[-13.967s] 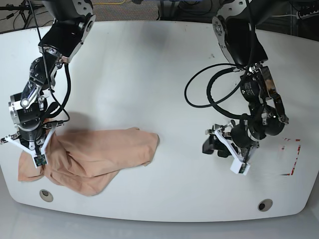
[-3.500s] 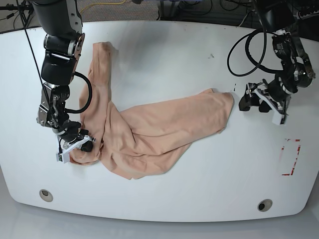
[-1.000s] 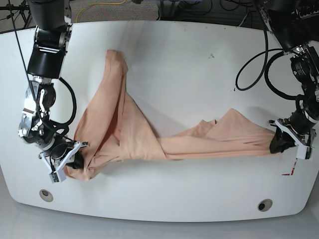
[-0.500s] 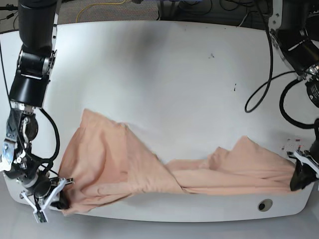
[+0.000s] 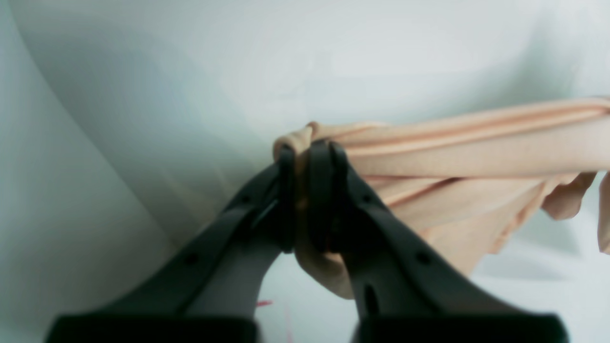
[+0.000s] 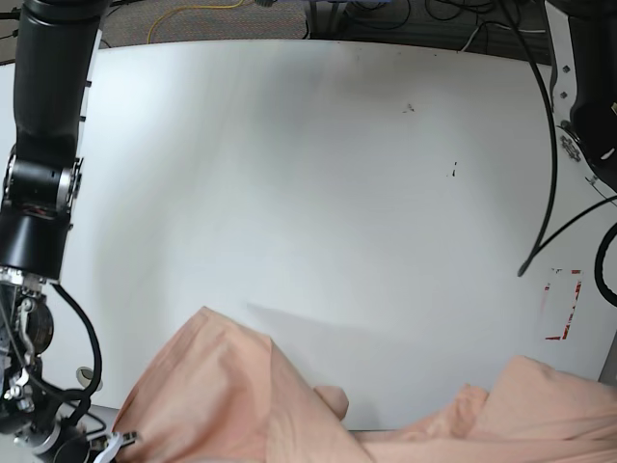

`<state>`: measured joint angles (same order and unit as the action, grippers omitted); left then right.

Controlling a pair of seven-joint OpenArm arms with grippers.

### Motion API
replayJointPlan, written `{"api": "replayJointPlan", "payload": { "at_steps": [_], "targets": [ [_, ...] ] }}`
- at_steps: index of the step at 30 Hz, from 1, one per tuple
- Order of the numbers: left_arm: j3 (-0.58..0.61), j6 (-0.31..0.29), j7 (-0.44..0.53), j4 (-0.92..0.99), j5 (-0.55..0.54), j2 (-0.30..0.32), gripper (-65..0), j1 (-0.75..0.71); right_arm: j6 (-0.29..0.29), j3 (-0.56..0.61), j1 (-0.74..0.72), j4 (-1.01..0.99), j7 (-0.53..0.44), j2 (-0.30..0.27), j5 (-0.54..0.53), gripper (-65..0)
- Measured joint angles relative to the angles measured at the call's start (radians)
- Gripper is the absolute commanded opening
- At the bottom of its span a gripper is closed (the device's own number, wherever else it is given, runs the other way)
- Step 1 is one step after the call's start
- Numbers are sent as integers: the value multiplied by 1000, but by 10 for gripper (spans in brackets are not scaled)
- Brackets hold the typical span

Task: Fold the T-shirt properly
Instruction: 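Lift the T-shirt with both grippers and pull the ends apart, then lay the stretched T-shirt down, dragging both grippers back across the table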

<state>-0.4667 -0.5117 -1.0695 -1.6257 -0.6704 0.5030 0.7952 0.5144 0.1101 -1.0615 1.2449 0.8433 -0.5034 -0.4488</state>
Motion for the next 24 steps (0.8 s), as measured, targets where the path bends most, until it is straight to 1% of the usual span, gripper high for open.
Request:
{"api": "replayJointPlan", "payload": {
  "at_steps": [3,7,12,15,17,21,24],
  "targets": [
    [-2,1,1,29,-4,17,-631,33,33,10,-63,-25,-10,-12,-4,-650],
    [-4,3,5,54,-5,23,-631,47,37,12,-95,-28,-12,-14,-5,-650],
    [-4,2,4,57,-6,21,-631,18,39,12,-70,-29,-1,-14,-6,-650],
    [-4,-1,7,56,-8,21,-631,-27,41,6,-17,-18,3,-15,-7,-650],
    [-4,0,4,56,-8,18,-631,-67,43,-13,34,6,26,-13,-7,-650],
    [-23,-2,-1,58,-8,6,-631,-145,42,-72,185,79,27,-8,-3,-650],
    [-76,0,1,58,-11,-24,-631,-216,46,-111,301,125,24,-7,-10,-650]
  ]
}}
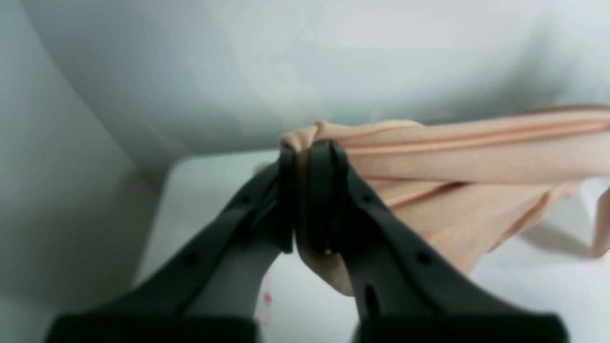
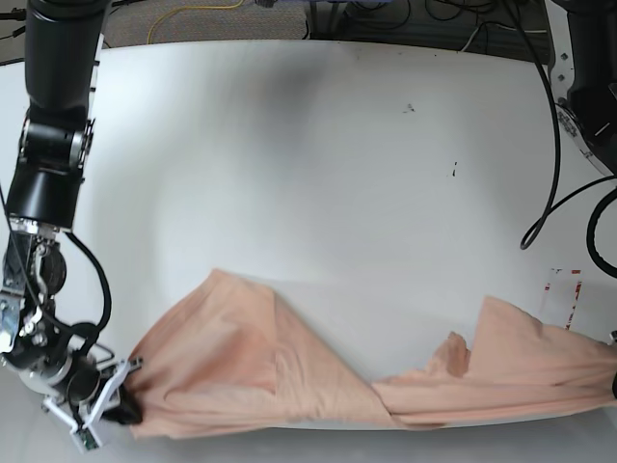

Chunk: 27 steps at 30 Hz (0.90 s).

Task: Fold the T-shirt properly
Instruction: 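Lay the stretched T-shirt down, dragging both grippers back across the table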

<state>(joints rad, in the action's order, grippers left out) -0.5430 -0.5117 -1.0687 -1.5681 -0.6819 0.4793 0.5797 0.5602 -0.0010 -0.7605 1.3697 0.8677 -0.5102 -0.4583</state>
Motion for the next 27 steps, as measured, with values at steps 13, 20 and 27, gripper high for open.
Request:
{"api": "replayJointPlan", "payload": {
  "at_steps": [13,20,27],
  "targets": [
    [-56,-42,-5,3,22,-26,-631,-322,-6,-150,518,189,13,104,18,-650],
    [-53,-96,7,3,23,-56,-629,-460,-17,-199,738,261,8,159,37,-650],
    [-58,-117,7,3,33,-50,-629,-597,-17,-194,869,273,5,183,37,-650]
  ]
}}
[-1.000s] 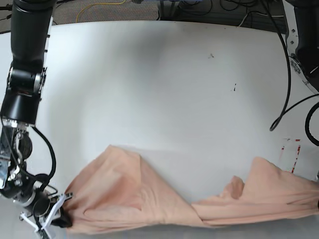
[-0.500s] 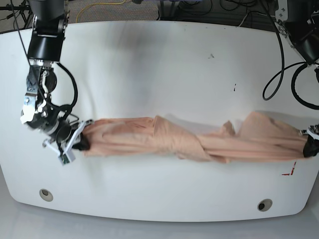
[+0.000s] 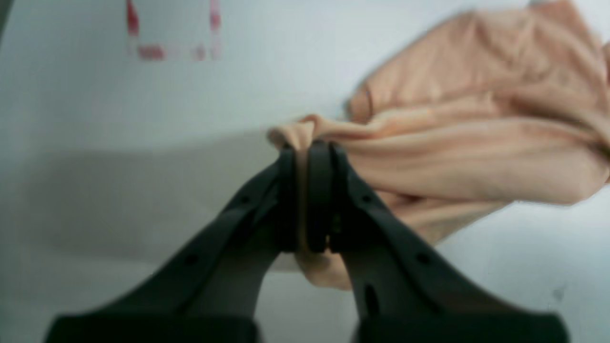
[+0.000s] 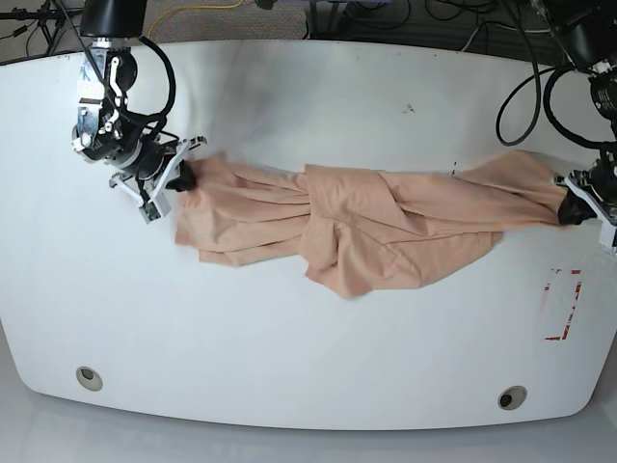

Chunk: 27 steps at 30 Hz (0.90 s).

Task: Fold the T-shirt properly
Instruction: 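Lay the stretched T-shirt down, dragging both grippers back across the table, then release the left gripper and regrasp the T-shirt closer to its middle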

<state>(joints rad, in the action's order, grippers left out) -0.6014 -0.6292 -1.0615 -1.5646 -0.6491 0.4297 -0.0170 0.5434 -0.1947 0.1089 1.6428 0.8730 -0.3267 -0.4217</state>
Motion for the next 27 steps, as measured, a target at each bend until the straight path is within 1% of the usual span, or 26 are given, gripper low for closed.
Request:
{"api": "replayJointPlan", "payload": {
  "at_steps": [5,6,12,22,23,25,27],
  "targets": [
    [0,-16,4,0,-3,2,-629,-80,0,-3,58,4,-4,10,0,-650],
    [0,-27,3,0,-2,0,-629,-91,0,-7,68,4,-5,14,0,-650],
    [2,-27,3,0,-2,4,-628,-167,0,-6,89,6,-8,19,0,-650],
    [1,-27,7,3,-3,6,-625,-226,0,-4,100,6,-23,19,-1,-650],
    [1,-27,7,3,-3,7,-621,-234,0,-4,100,6,-23,19,-1,-650],
    [2,-27,6,3,-3,11,-583,-250,0,-4,100,9,-23,19,-1,-650],
    [4,-27,8,2,-4,21,-518,-268,0,-4,100,16,-18,19,-1,-650]
  ]
}}
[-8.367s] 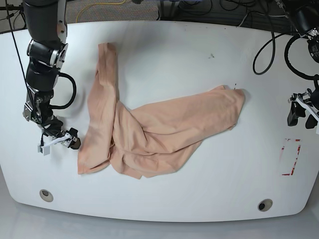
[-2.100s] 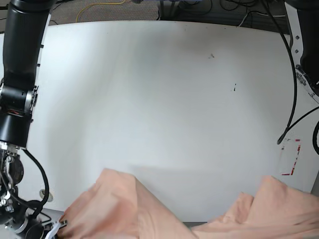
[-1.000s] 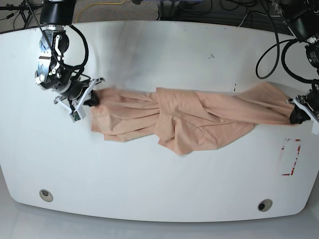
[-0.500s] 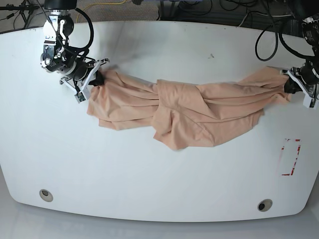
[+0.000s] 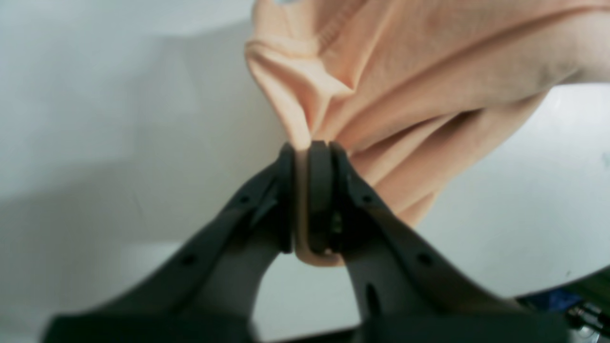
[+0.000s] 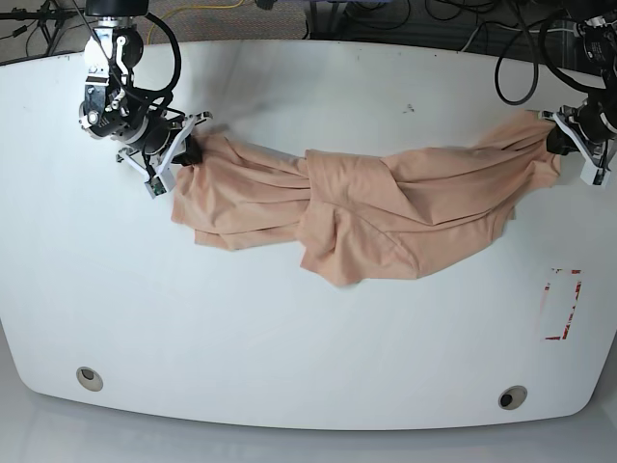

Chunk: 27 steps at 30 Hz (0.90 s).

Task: Fold the T-shirt properly
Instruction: 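Release the left gripper and regrasp the T-shirt closer to its middle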

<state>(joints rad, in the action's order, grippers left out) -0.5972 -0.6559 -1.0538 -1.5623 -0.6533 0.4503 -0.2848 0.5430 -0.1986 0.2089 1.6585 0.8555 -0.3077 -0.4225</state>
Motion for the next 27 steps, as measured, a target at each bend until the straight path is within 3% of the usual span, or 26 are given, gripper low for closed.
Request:
{"api": "replayJointPlan", "payload": {
  "at_steps": [5,8,14,21,27],
  "targets": [
    [2,0,-5,0,2,17,-311,-17,0,0,0,29,13,0,5,-650],
    [2,0,-6,0,1,16,-240,-11,0,2,0,44,12,0,4,-650],
    [1,-1,-70,-39,1,13,-235,30,0,2,0,47,12,0,2,-650],
    [2,-10,-136,-132,-139,13,-233,172,0,2,0,47,13,3,4,-650],
    [20,78,-135,-71,-130,-34,-231,333,0,2,-11,47,13,3,4,-650]
  ]
}}
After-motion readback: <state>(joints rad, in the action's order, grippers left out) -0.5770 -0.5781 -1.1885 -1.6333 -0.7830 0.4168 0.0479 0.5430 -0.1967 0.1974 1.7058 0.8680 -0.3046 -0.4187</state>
